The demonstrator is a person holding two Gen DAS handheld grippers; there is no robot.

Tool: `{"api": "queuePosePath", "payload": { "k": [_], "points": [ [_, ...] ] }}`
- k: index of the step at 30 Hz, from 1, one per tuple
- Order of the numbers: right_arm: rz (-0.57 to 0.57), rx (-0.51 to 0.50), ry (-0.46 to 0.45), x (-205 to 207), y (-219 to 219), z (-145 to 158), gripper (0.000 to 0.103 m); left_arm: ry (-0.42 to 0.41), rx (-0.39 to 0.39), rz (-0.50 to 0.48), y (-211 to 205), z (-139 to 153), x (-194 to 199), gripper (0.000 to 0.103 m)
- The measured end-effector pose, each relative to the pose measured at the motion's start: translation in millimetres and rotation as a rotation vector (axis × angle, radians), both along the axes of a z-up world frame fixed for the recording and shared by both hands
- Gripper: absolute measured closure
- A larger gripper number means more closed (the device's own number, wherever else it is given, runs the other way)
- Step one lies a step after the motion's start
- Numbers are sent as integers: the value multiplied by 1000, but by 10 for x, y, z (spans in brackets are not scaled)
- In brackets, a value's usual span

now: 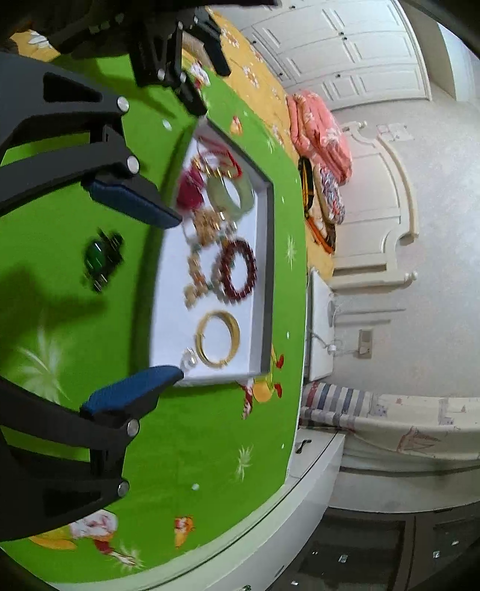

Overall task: Organize jewelry
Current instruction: 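Withdraw both tools and grasp the black-green pendant cord with the right tool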

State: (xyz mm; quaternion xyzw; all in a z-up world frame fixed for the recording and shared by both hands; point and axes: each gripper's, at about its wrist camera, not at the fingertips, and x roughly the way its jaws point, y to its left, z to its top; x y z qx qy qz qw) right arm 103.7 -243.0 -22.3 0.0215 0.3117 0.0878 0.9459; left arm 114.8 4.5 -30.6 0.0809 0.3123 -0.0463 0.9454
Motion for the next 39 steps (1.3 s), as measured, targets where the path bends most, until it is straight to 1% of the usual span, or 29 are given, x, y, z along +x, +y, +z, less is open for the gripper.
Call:
{"api": "queuePosePath", "payload": {
  "k": [5, 8, 10, 13, 16, 19, 23, 27, 31, 33, 36, 38, 39],
  "points": [
    [46, -35, 9, -210, 173, -137, 28, -5, 33, -3, 25, -117, -196, 5],
    [41, -49, 19, -225, 133, -196, 28, -30, 22, -5, 68, -109, -298, 5],
    [22, -33, 36, -199, 49, -235, 28, -51, 15, -4, 81, -107, -337, 5],
    [14, 4, 60, -153, -25, -274, 28, -58, 8, -20, 77, -111, -333, 5],
    [43, -27, 65, -163, 61, -293, 28, -42, -10, -18, 102, -117, -308, 5],
    [86, -86, 86, -154, 216, -332, 28, -38, -30, -18, 139, -114, -297, 5],
    [127, -97, 138, -42, 301, -381, 32, -43, -23, -32, 121, -120, -312, 5],
    [122, -75, 184, 108, 260, -425, 38, -52, -19, -39, 108, -121, -334, 5],
    [124, -99, 226, 207, 309, -495, 40, -53, -39, -38, 127, -120, -320, 5],
    [124, -111, 227, 210, 339, -504, 40, -53, -44, -36, 137, -118, -321, 5],
    [127, -124, 222, 203, 368, -507, 47, -57, -41, -34, 139, -116, -320, 5],
    [133, -124, 214, 186, 377, -504, 62, -61, -37, -31, 136, -114, -317, 5],
    [132, -123, 211, 189, 380, -496, 66, -61, -33, -31, 128, -116, -319, 5]
  ]
}}
